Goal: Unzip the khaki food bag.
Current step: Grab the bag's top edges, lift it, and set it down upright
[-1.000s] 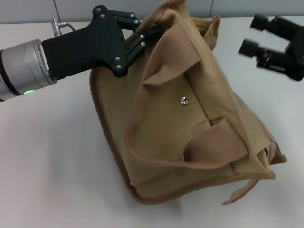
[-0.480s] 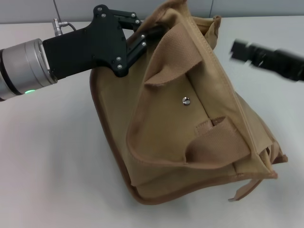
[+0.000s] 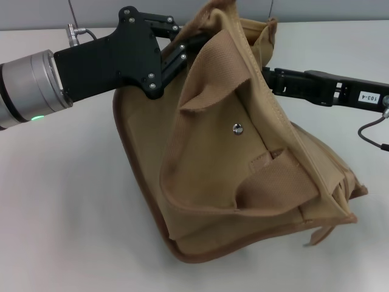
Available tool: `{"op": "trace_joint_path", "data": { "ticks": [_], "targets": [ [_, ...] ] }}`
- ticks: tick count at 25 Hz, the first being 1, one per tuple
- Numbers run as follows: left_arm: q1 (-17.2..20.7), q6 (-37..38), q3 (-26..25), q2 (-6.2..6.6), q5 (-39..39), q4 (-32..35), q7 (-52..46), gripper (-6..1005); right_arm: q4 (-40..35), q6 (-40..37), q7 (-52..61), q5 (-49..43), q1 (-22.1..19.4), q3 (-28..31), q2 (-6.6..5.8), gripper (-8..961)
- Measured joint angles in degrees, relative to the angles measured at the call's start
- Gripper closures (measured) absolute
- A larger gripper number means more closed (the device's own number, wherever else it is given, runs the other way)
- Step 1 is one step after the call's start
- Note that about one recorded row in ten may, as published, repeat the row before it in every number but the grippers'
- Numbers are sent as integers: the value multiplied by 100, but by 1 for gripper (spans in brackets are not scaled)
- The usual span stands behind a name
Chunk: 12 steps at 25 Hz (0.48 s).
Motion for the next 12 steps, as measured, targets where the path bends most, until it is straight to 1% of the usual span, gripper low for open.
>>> {"op": "trace_joint_path", "data": {
  "ticks": [3, 5, 6, 7, 10, 11, 12],
  "targets": [
    [7, 9, 1, -1, 0, 0, 1, 918, 25, -79, 4, 5, -3, 43, -1, 145],
    [12, 16, -1, -2, 0, 0, 1, 918, -11, -231, -47, 46, -92, 114, -6, 146],
    [21, 19, -11, -2, 0, 0, 1, 917, -83, -413, -275, 72, -220, 213, -30, 147],
    [21, 19, -11, -2, 0, 0, 1, 917, -83, -413, -275, 72, -220, 213, -30, 147],
    [31, 21, -23, -1, 0, -3, 2, 916, -372, -727, -1058, 79, -533, 424, -43, 149],
    [33, 23, -27, -1, 0, -3, 2, 916, -685, -805, -1856, 80, -793, 566, 28, 149],
    [34, 24, -31, -1, 0, -3, 2, 916, -685, -805, -1856, 80, -793, 566, 28, 149]
  ]
}}
